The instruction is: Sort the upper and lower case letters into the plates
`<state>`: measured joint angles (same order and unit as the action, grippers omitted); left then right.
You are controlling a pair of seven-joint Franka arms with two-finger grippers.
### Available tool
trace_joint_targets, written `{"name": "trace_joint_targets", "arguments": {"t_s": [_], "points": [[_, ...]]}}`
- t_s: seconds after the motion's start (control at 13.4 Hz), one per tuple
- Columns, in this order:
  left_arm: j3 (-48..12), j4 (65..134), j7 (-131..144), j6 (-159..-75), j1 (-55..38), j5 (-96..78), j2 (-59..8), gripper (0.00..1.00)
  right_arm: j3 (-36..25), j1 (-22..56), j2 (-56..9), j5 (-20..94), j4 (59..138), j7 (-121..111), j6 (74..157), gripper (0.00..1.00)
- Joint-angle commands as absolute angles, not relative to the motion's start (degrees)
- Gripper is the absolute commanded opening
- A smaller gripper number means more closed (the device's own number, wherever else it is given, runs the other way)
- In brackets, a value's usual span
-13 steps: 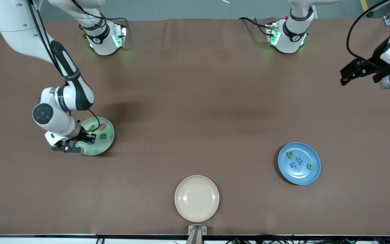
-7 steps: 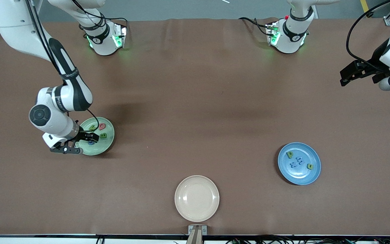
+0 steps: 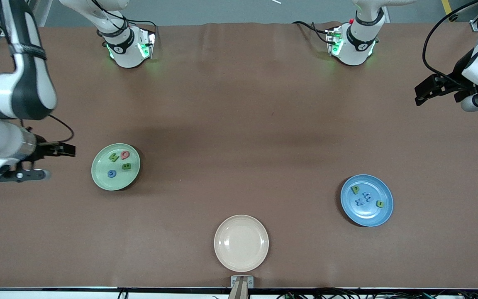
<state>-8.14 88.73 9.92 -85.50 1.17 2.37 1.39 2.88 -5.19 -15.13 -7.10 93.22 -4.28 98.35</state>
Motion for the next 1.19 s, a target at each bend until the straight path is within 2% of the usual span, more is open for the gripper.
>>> {"name": "trace_joint_targets", "arguments": {"t_s": [0.0,0.37,0.52,0.89,1.12], "points": [[-8.17,89.21,9.67,-86.48,1.14,1.50,2.37,1.00,3.52,-6.33,-16.26,-5.20,85.71,-5.10,91.51,1.00],[-8.17,88.59,8.79,-88.68,1.14,1.32,1.85,1.00,3.69,-6.06,-16.79,-3.52,77.79,-5.45,88.15,1.00],[-8.17,88.68,8.53,-88.16,1.32,1.23,2.02,1.00,3.78,-5.71,-16.79,-3.43,77.61,-5.45,88.15,1.00],[-8.35,90.35,9.67,-88.06,1.05,1.23,2.29,1.00,3.87,-5.19,-16.61,-3.43,77.78,-5.62,82.10,1.00],[-9.23,94.82,9.67,-91.21,1.32,1.32,4.12,1.00,3.87,-5.10,-15.39,-3.34,78.22,-5.89,81.74,1.00]]}}
